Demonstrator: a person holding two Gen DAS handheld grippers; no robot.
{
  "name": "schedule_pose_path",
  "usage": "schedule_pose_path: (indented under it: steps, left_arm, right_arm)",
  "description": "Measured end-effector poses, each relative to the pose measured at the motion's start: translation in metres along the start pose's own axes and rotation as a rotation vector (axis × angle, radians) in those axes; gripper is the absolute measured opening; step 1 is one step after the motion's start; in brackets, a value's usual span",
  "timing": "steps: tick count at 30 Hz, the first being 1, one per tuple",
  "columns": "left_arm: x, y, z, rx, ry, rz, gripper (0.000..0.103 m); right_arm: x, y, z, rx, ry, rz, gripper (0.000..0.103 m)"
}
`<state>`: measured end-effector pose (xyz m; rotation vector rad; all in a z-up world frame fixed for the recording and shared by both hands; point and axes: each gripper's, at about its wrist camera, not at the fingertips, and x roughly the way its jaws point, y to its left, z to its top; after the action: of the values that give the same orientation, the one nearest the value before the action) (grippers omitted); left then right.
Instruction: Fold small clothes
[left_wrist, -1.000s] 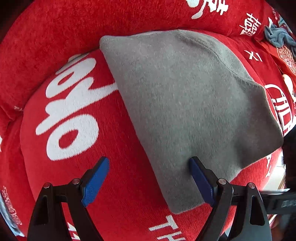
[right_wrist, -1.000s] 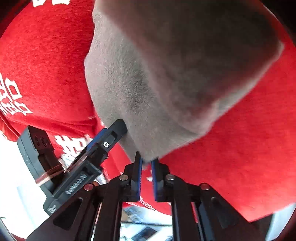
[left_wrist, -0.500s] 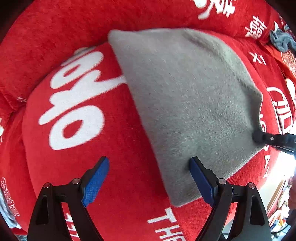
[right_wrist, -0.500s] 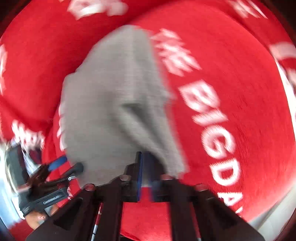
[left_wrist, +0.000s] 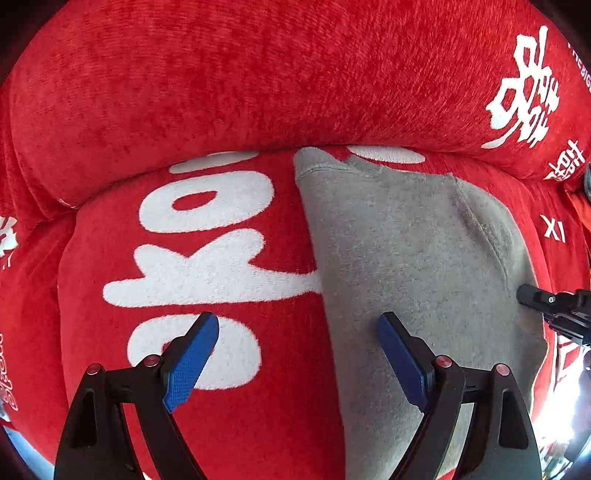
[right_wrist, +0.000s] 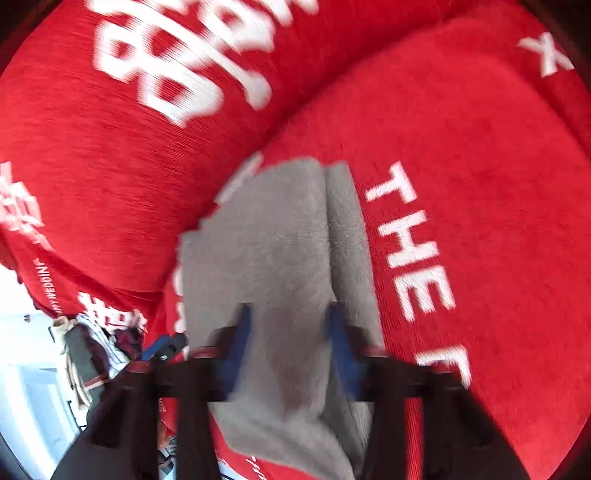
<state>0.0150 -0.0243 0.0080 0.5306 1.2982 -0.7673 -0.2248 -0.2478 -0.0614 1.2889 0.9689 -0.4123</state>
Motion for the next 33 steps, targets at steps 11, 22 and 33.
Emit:
schedule_pose_path:
  steps: [11, 22, 33]
  left_arm:
    - [0.002, -0.023, -0.012, 0.051, 0.021, -0.016, 0.091]
    - [-0.016, -0.026, -0.022, 0.08, 0.044, -0.029, 0.091]
    - [0.001, -0.025, -0.032, 0.055, 0.082, -0.069, 0.091]
  right_arm:
    - [-0.009, -0.017, -0.007, -0.03, -0.019, -0.11, 0.016]
    - [-0.052, 0.022, -0.049, -0.162, -0.072, -0.055, 0.017]
    - [-0.021, -0.007, -0.064, -0.093, -0.042, -0.103, 0.0]
